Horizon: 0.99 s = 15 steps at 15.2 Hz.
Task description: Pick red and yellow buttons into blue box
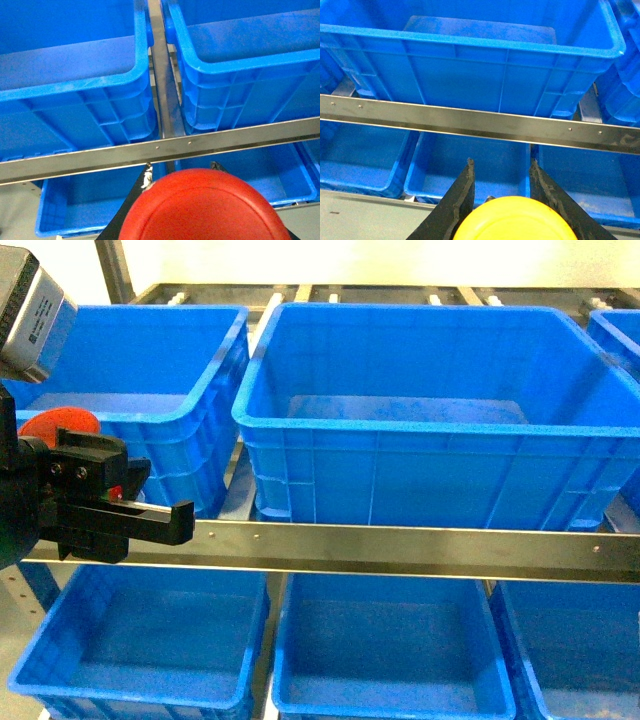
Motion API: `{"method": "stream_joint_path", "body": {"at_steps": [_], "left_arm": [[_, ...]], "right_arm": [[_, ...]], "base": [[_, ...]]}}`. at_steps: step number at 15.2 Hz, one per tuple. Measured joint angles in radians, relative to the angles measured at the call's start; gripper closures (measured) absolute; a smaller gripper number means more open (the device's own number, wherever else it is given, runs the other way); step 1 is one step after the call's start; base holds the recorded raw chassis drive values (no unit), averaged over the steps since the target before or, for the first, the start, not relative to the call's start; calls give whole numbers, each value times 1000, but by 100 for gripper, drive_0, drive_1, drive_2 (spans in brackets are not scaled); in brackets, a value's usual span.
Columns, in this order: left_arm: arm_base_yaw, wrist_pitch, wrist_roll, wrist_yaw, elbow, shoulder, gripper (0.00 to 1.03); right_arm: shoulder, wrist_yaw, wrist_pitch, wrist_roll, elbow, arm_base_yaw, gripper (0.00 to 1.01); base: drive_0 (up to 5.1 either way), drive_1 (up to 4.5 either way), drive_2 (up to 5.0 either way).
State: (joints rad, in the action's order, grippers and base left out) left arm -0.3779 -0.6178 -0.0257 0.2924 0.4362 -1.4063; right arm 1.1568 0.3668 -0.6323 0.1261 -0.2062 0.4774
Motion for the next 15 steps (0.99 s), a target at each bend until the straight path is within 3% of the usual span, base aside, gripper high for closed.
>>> {"method": "stream_joint_path", "body": {"at_steps": [7,11,15], "left_arm": [[0,5,0,2,1,-1,78],[0,1,0,3,1,1,78],[2,3,0,3,1,0,78]], "right_arm": [[4,0,2,0,-1,0,71],[0,-1,-1,0,-1,0,71],[2,0,0,0,-2,0,71]], "base": [[1,62,-61],[13,399,-374],[0,0,0]]}}
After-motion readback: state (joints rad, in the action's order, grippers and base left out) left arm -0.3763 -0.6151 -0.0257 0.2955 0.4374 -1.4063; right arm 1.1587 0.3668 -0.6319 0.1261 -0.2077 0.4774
